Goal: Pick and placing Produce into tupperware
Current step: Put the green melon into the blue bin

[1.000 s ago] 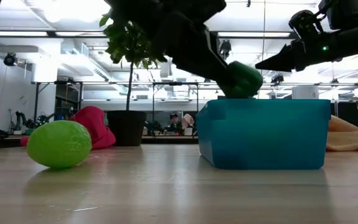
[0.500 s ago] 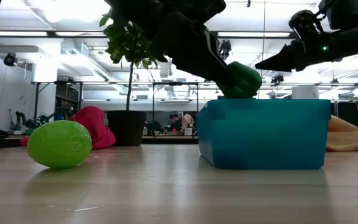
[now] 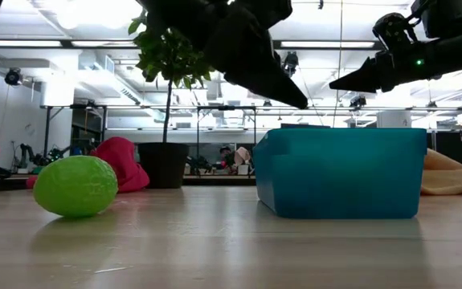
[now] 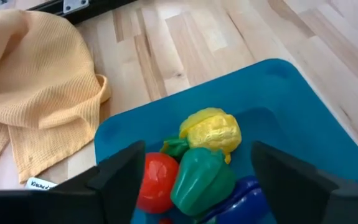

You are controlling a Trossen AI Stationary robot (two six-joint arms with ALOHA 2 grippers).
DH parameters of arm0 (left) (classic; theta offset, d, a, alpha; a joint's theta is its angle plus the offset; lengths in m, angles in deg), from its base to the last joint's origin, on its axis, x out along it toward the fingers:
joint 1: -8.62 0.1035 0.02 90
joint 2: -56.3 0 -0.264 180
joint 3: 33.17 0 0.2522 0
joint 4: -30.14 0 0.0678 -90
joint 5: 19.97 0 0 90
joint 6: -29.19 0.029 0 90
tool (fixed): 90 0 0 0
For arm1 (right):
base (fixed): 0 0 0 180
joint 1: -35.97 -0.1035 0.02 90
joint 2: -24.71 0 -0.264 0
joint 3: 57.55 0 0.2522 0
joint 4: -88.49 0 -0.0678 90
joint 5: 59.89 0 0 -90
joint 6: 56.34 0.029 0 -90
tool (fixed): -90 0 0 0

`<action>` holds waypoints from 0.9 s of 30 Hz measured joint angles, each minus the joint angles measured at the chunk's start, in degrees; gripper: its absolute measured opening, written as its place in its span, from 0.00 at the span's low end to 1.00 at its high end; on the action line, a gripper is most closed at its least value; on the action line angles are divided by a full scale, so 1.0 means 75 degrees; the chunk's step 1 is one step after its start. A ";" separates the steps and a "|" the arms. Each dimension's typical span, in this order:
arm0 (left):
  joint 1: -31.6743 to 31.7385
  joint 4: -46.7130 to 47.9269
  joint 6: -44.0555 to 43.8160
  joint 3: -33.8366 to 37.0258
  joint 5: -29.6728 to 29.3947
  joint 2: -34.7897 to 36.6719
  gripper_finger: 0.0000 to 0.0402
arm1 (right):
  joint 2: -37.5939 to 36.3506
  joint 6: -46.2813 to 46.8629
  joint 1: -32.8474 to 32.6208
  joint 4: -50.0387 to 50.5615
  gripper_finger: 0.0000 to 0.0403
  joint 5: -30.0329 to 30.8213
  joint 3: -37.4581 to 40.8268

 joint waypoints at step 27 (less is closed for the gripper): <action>-0.0223 0.5184 -0.6742 -0.0633 -0.0119 0.1737 0.79 | -0.0003 0.0001 -0.0003 0.0000 0.51 -0.0009 0.0000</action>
